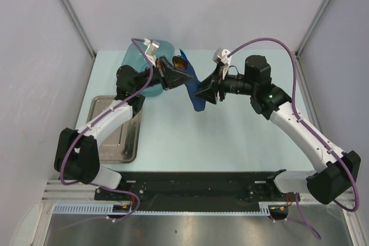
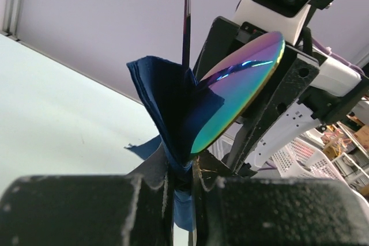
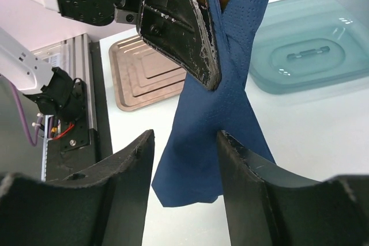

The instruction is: Place the utensils on the paper napkin and roll it up

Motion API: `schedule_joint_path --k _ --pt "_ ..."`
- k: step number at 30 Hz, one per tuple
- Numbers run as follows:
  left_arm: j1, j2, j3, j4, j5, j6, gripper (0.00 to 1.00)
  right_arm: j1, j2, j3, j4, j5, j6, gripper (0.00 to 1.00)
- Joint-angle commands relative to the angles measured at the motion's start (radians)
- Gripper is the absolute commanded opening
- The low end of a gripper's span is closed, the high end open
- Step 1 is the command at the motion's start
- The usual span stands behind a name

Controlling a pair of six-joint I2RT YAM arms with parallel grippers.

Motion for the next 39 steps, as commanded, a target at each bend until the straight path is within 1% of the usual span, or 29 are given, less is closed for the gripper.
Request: schedule_joint_path --k 1,8,16,20,25,28,30,32,34,37,39 --pt "-0.01 -0.053 0.038 0.134 0.042 -0.053 0.0 0.009 0.006 -0.005 0.038 -0.036 -0.005 0.53" --pt "-0.025 -0.053 0.053 0.152 0.056 -0.078 0.0 0.015 0.012 0.0 0.051 -0.042 -0.008 0.5" --pt "-0.031 -0.067 0.038 0.14 0.054 -0.076 0.0 0.012 -0.002 0.009 0.038 0.01 -0.014 0.59" --pt "-0.031 -0.073 0.035 0.125 0.045 -0.064 0.0 0.014 -0.029 0.003 0.03 0.069 -0.025 0.61" --pt "-0.031 -0.069 0.037 0.111 0.031 -0.056 0.0 0.02 -0.057 -0.021 0.039 0.142 -0.019 0.62" --pt "-0.031 -0.064 0.038 0.109 0.022 -0.058 0.0 0.02 -0.06 -0.029 0.024 0.13 -0.016 0.62" --pt "-0.031 -0.063 0.044 0.108 0.022 -0.058 0.0 0.023 -0.06 -0.029 0.013 0.089 -0.012 0.61" --pt "-0.031 -0.06 0.05 0.105 0.021 -0.058 0.0 0.025 -0.06 -0.034 0.013 0.041 -0.006 0.57" --pt "-0.031 -0.057 0.052 0.102 0.016 -0.059 0.0 0.026 -0.059 -0.043 0.019 0.014 0.004 0.55" --pt "-0.031 -0.052 0.057 0.109 0.017 -0.066 0.0 0.028 -0.049 -0.048 0.018 -0.005 0.015 0.56" --pt "-0.031 -0.052 0.055 0.111 0.017 -0.07 0.0 0.028 -0.051 -0.046 0.015 0.016 0.011 0.57"
